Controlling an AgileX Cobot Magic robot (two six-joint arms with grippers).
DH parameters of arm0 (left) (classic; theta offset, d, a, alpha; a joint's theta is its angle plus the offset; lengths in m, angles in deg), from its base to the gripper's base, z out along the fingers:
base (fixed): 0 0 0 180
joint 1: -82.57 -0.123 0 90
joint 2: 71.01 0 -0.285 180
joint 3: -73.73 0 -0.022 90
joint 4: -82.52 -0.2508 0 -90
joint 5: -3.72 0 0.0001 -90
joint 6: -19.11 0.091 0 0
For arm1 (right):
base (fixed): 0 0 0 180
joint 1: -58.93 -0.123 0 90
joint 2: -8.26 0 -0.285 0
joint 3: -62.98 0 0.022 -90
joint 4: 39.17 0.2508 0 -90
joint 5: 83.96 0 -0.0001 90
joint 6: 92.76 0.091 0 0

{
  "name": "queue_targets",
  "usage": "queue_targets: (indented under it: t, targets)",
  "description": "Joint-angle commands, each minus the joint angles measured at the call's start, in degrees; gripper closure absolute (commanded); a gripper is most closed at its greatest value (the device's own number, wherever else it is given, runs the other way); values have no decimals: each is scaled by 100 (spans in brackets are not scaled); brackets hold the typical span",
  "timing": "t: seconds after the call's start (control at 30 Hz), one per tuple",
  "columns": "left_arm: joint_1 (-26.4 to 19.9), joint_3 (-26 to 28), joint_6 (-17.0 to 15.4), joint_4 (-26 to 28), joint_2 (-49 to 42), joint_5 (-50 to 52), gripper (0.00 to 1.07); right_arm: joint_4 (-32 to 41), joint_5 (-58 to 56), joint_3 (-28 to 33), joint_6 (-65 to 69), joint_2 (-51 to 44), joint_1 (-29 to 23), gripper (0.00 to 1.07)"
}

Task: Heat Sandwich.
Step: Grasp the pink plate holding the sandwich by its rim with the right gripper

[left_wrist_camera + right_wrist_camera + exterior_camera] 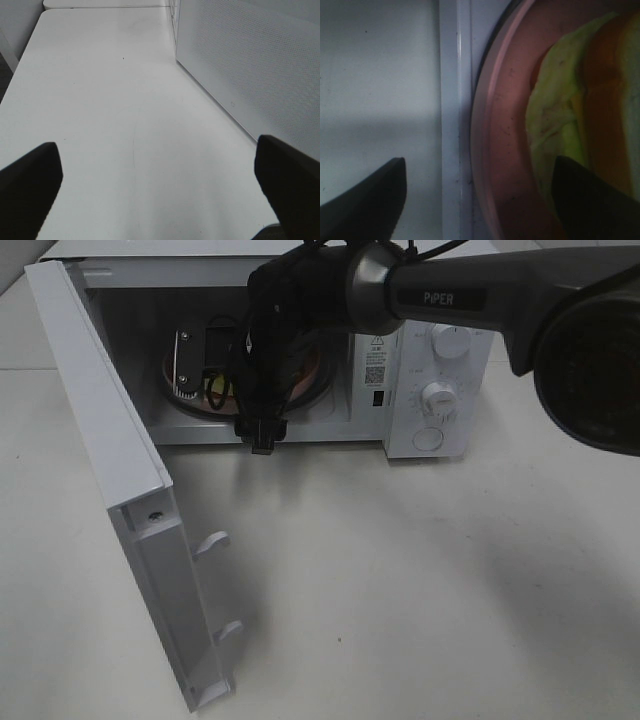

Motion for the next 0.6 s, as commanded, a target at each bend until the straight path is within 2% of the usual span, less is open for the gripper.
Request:
queue_targets:
  t: [0.03,0.13,0.17,0.2,0.23,0.3,0.33,0.37,0.47,0.6]
  targets:
    - [-23,-34,-23,34,-69,63,7,6,-57,-40,40,63,-29,33]
    - [-23,-34,-23,34,-69,63,7,6,-120,-40,40,74,-29,37]
    - [-23,-34,-23,34,-69,63,7,6,-155,-40,40,74,-29,45]
    - [-23,-34,-23,34,-69,63,7,6,-155,-40,40,74,-29,45]
    - [-23,-34,-23,34,-69,63,7,6,-160,-40,40,74,-29,50]
    - [-23,-34,-23,34,-69,63,7,6,-201,-40,52,74,-29,63]
    - [-23,-34,-23,34,-69,63,7,6,-229,-40,74,74,-29,82]
    - [-23,-34,-23,34,-69,63,7,6,-229,-40,74,74,-29,82]
    - [-23,-34,-23,34,-69,63,7,11,-401,-40,189,74,-29,107]
    - [-23,-34,-23,34,-69,63,7,11,-527,-40,195,74,-29,107]
